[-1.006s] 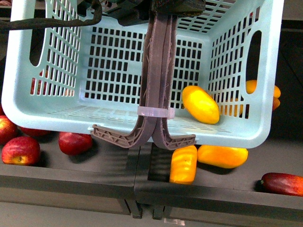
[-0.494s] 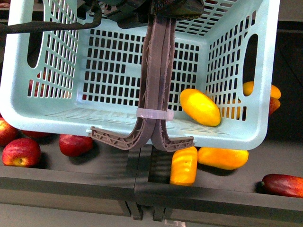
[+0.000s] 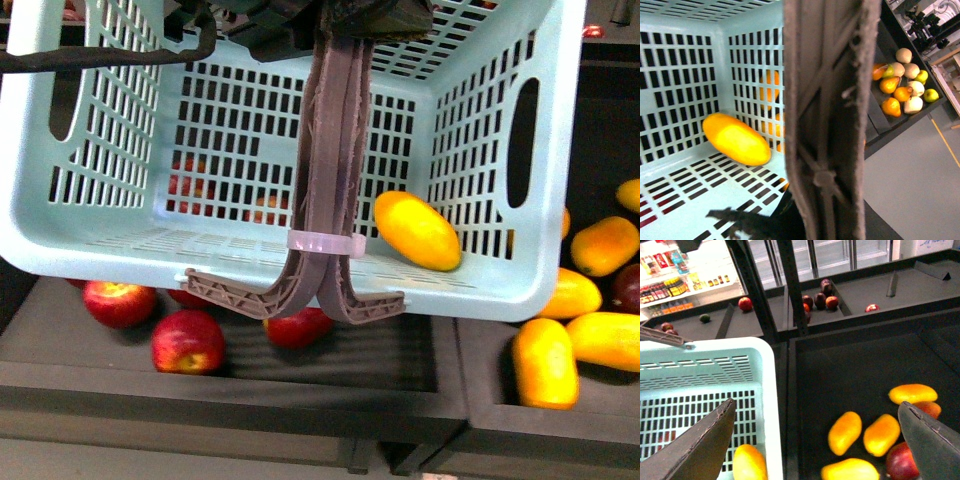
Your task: Pick mango and avocado into basket
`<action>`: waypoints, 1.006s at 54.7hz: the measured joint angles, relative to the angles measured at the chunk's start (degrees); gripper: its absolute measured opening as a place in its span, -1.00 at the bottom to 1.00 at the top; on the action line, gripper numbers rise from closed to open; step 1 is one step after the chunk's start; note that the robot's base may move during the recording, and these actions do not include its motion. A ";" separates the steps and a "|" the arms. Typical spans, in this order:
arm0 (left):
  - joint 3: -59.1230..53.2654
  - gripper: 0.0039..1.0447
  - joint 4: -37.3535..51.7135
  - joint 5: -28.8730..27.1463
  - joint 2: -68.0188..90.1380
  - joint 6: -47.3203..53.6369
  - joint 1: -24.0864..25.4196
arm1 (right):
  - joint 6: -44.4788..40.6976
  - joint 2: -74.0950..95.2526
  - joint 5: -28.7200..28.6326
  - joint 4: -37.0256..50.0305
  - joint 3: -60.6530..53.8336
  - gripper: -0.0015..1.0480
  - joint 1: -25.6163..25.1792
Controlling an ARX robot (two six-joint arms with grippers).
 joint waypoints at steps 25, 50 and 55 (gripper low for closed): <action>0.02 -0.90 0.00 0.79 0.00 -0.02 0.22 | -0.13 -0.04 -0.04 -0.02 0.00 0.83 0.02; 0.02 -0.90 -0.02 0.33 0.02 0.02 0.31 | -0.13 0.02 -0.11 -0.04 -0.04 0.83 0.04; 0.02 -0.90 -0.02 0.55 0.02 0.02 0.28 | -0.13 0.00 -0.11 -0.04 -0.04 0.83 0.04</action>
